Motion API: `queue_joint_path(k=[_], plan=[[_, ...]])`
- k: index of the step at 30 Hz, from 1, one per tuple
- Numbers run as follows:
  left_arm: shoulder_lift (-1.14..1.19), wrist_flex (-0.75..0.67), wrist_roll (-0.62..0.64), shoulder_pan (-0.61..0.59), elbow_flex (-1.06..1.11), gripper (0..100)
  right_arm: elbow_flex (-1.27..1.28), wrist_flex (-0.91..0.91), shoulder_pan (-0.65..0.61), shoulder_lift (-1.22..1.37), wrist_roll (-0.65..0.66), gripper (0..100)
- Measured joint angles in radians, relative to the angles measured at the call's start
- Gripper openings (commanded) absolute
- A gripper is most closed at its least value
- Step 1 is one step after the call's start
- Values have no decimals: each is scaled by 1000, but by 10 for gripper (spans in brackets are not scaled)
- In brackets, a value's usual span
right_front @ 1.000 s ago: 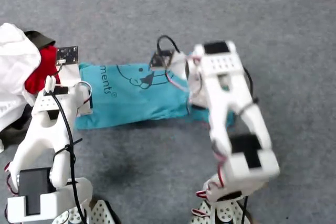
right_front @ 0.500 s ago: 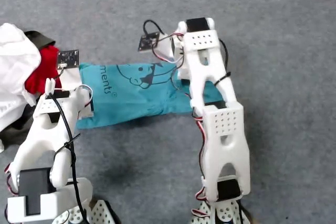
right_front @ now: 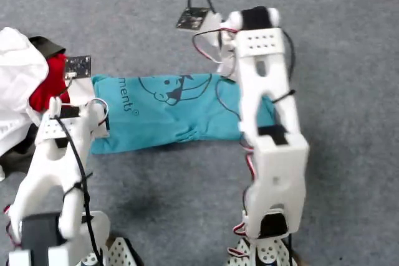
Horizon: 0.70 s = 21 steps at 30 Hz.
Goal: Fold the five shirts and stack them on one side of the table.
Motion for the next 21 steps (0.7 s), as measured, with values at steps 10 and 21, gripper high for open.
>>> queue_joint_path(k=[10, 21], plan=[[-18, 221, 0, -152, -222, 193, 450, -143, 253, -256, -25, 15], [476, 466, 77, -143, -689, 282, 457, -310, 278, -281, -319, 15]])
